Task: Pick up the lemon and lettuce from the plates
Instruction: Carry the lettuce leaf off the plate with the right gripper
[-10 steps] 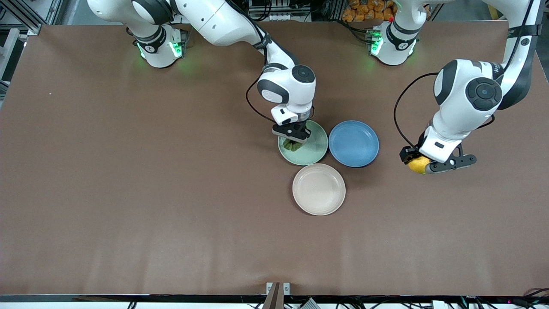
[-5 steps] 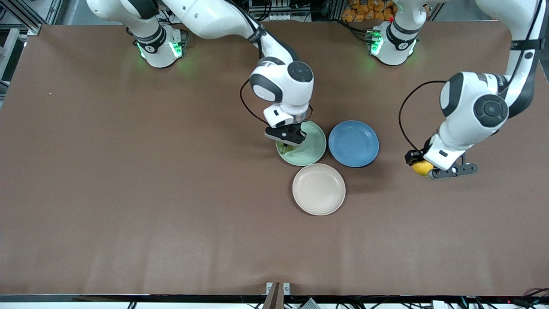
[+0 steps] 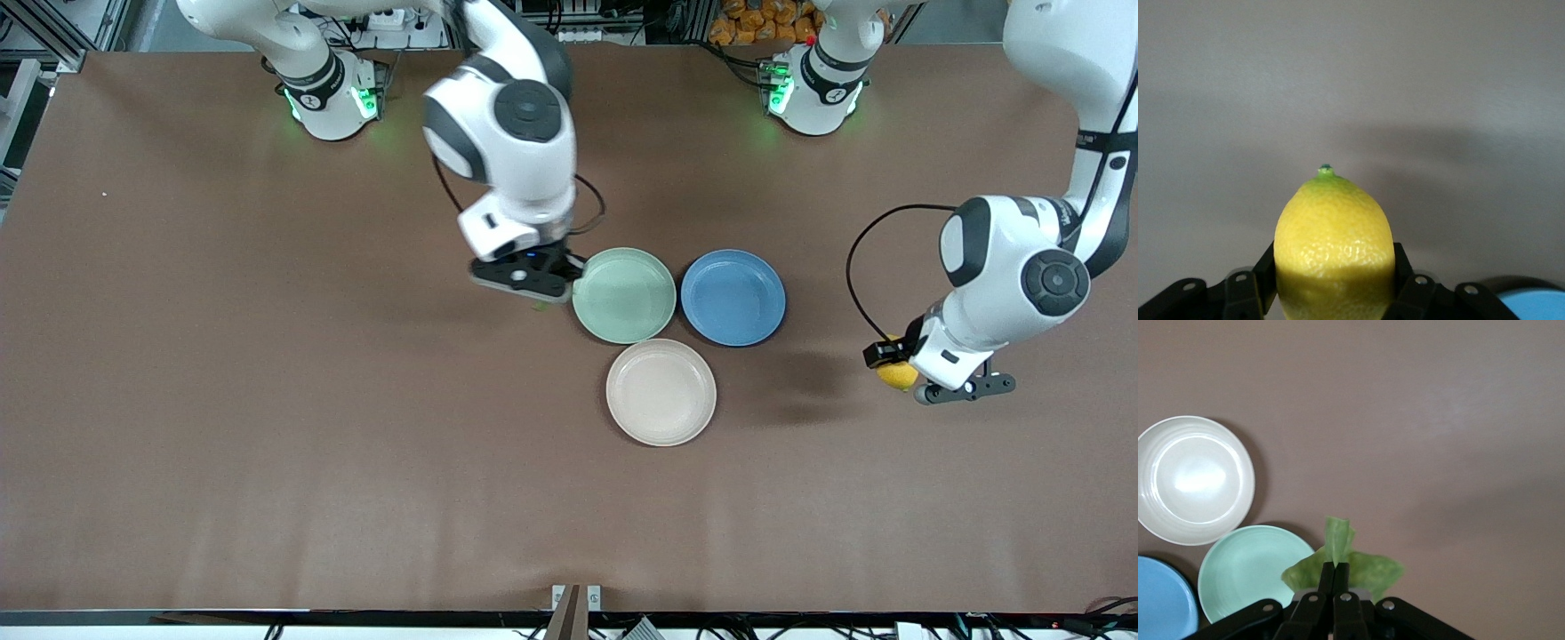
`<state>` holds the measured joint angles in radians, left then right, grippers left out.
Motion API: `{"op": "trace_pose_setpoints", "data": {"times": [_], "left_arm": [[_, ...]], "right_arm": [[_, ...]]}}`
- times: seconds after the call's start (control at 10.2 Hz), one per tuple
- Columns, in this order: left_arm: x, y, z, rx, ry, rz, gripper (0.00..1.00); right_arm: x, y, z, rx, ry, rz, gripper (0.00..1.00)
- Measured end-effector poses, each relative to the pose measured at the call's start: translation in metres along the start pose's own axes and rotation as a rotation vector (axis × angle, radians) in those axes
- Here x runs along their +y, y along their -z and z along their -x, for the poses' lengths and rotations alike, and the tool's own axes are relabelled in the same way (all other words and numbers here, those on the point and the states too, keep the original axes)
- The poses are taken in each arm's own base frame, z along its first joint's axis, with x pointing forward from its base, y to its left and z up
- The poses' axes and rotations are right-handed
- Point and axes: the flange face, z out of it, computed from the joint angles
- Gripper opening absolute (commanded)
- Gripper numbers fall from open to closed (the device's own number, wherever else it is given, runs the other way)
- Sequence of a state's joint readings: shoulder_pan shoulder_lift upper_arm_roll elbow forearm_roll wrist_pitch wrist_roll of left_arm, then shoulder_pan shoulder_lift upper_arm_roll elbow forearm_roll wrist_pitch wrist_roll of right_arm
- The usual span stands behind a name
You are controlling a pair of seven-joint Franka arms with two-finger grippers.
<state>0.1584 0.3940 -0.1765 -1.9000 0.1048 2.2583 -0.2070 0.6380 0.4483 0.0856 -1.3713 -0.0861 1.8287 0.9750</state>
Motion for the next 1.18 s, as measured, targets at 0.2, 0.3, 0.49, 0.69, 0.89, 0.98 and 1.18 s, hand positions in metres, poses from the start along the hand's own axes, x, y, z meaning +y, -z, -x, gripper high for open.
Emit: {"op": "trace_pose_setpoints", "data": {"times": [0.2,0.3,0.49,0.69,0.89,0.98,1.18], "left_arm": [[-0.019,-0.012,-0.010,-0.009,0.006,0.006,0.00],[-0.021,-0.018,-0.012,-0.019,0.010,0.007,0.00],[-0.020,-0.039,-0.011,-0.049,0.002,0.002,0.00],[-0.020,-0.056,-0.009,-0.074,-0.008,-0.006,0.66],[-0.019,-0.070,-0.008,-0.095,-0.009,-0.006,1.00],[-0.019,-0.075,-0.007,-0.103,-0.010,-0.005,1.00],[-0.018,-0.076,-0.008,-0.103,-0.012,-0.004,1.00]], "right_arm": [[0.068,0.031,-0.046,-0.066,0.065,0.031,0.00],[0.108,0.039,-0.071,-0.099,0.100,0.050,0.00],[0.184,0.037,-0.119,-0.157,0.145,0.063,0.00],[0.248,0.013,-0.154,-0.203,0.182,0.060,0.00],[0.297,-0.027,-0.176,-0.219,0.202,0.044,0.00],[0.315,-0.055,-0.182,-0.210,0.204,0.033,0.00],[0.336,-0.119,-0.184,-0.201,0.188,0.021,0.00]]}}
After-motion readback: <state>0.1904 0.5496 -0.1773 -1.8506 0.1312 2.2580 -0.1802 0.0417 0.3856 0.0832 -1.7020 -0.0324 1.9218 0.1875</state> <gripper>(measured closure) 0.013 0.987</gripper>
